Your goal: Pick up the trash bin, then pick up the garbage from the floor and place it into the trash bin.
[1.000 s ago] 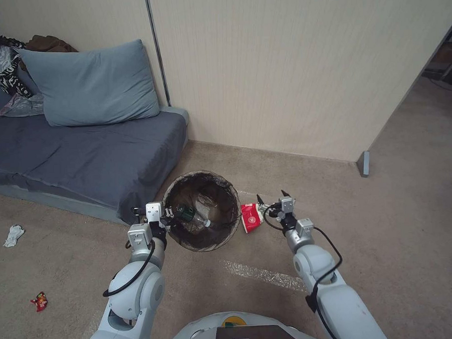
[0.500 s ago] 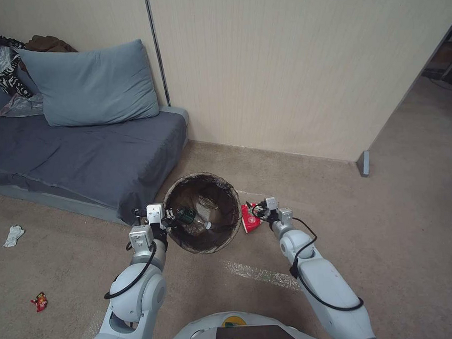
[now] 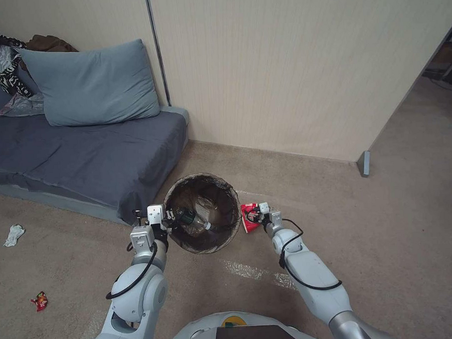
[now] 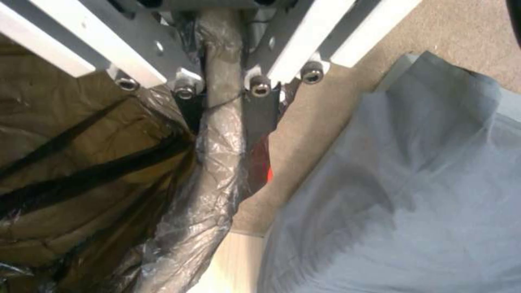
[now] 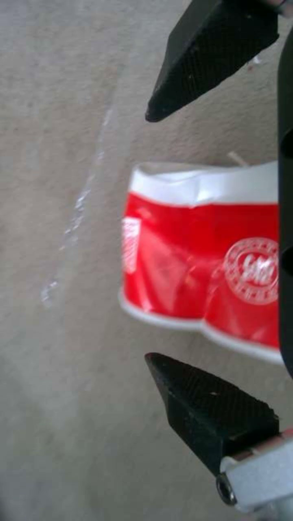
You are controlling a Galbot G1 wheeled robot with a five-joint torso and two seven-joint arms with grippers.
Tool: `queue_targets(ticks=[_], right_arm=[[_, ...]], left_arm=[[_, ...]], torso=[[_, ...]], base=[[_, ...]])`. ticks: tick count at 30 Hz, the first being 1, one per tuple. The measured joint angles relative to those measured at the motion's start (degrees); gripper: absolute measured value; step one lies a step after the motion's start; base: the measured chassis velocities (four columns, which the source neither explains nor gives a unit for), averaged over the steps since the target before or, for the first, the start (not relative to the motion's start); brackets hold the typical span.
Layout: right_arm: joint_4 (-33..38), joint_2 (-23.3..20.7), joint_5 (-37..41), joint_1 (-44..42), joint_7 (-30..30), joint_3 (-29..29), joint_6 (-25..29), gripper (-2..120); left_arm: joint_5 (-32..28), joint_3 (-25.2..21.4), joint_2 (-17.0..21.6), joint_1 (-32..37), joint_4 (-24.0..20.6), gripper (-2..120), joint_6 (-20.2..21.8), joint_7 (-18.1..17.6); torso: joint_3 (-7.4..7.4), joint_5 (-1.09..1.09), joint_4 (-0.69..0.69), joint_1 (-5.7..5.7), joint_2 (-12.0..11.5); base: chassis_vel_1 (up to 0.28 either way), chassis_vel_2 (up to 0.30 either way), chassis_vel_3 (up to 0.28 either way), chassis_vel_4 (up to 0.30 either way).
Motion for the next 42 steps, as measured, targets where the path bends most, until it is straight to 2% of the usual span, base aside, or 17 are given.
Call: queue_targets(ticks=[1, 4, 11, 14, 17, 19, 24, 25, 28, 29, 31, 32, 34, 35, 38, 42], right_arm=[[0.0, 0.0, 0.0, 0.0, 0.0, 0.0, 0.0, 100], [-9.5, 1.3, -2.3, 3.8, -0.3, -0.5, 2.1, 100], [-17.3, 2.4, -4.7, 6.4, -0.2, 0.6, 4.7, 100], [-18.6, 2.6, -4.7, 7.1, -0.1, 0.9, 4.9, 96], [-19.5, 2.9, -4.5, 7.3, -0.2, 1.3, 4.9, 81], [-19.5, 2.9, -4.5, 7.1, -0.2, 1.4, 4.9, 78], [-19.4, 2.9, -4.5, 6.4, -0.2, 1.7, 5.1, 58], [-19.4, 2.9, -4.5, 6.4, -0.2, 1.7, 5.1, 58], [-19.2, 2.9, -4.6, 6.3, -0.1, 1.8, 5.4, 41], [-19.2, 2.9, -4.6, 6.3, -0.1, 1.8, 5.4, 41], [-19.3, 2.9, -4.6, 6.4, -0.1, 1.8, 5.7, 32], [-19.3, 2.9, -4.6, 6.4, -0.1, 1.8, 5.7, 32], [-19.4, 2.8, -5.0, 6.7, -0.1, 1.8, 6.1, 20], [-19.4, 2.8, -5.0, 6.7, -0.1, 1.8, 6.1, 20], [-19.4, 2.8, -5.2, 6.8, 0.0, 1.8, 6.4, 8], [-19.4, 2.8, -5.6, 6.8, 0.0, 1.9, 6.7, 3]], left_arm=[[0.0, 0.0, 0.0, 0.0, 0.0, 0, 0.0, 0.0], [0.1, 0.1, -0.2, 0.1, 0.3, 0, -0.1, 0.0], [0.2, 0.1, -0.3, 0.1, 0.5, 0, -0.4, 0.0], [0.2, 0.1, -0.3, 0.2, 0.5, 0, -0.5, 0.0], [0.2, 0.1, -0.4, 0.2, 0.5, 0, -0.5, 0.0], [0.2, 0.1, -0.3, 0.2, 0.5, 0, -0.5, 0.0], [0.2, 0.1, -0.3, 0.2, 0.4, 0, -0.5, 0.0], [0.2, 0.1, -0.3, 0.2, 0.4, 0, -0.5, 0.0], [0.3, 0.3, -0.3, 0.2, 0.4, 0, -0.5, 0.0], [0.3, 0.3, -0.3, 0.2, 0.4, 0, -0.5, 0.0], [0.3, 0.3, -0.3, 0.1, 0.4, 0, -0.5, 0.0], [0.3, 0.3, -0.3, 0.1, 0.4, 0, -0.5, 0.0], [0.3, 0.3, -0.2, 0.1, 0.5, 0, -0.5, 0.0], [0.3, 0.3, -0.2, 0.1, 0.5, 0, -0.5, 0.0], [0.3, 0.4, -0.3, 0.0, 0.6, 0, -0.5, 0.0], [0.3, 0.5, -0.2, -0.1, 0.7, 0, -0.5, 0.0]], torso=[[0.0, 0.0, 0.0, 0.0, 0.0], [0.0, 0.0, 0.01, 0.0, 0.0], [0.0, 0.0, 0.0, 0.0, 0.0], [0.0, 0.0, 0.01, 0.0, 0.0], [0.0, 0.0, 0.01, 0.0, 0.0], [0.0, 0.0, 0.01, 0.0, 0.0], [0.0, 0.0, 0.0, 0.0, 0.0], [0.0, 0.0, 0.0, 0.0, 0.0], [0.0, 0.0, 0.01, 0.0, 0.0], [0.0, 0.0, 0.01, 0.0, 0.0], [0.0, 0.0, 0.01, 0.0, 0.0], [0.0, 0.0, 0.01, 0.0, 0.0], [0.0, 0.0, 0.01, 0.0, 0.0], [0.0, 0.0, 0.01, 0.0, 0.0], [0.0, 0.0, 0.01, 0.0, 0.0], [0.0, 0.01, 0.01, 0.0, 0.0]], base=[[0.0, 0.0, 0.0, 0.0], [0.0, 0.0, 0.0, 0.0], [0.0, 0.0, 0.0, 0.0], [0.0, 0.0, 0.0, 0.0], [0.0, 0.0, 0.0, 0.0], [0.0, 0.0, 0.0, 0.0], [0.0, 0.0, 0.0, 0.0], [0.0, 0.0, 0.0, 0.0], [0.0, 0.0, 0.0, 0.0], [0.0, 0.0, 0.0, 0.0], [0.0, 0.0, 0.0, 0.0], [0.0, 0.0, 0.0, 0.0], [0.0, 0.0, 0.0, 0.0], [0.0, 0.0, 0.0, 0.0], [0.0, 0.0, 0.0, 0.0], [0.0, 0.0, 0.0, 0.0]])
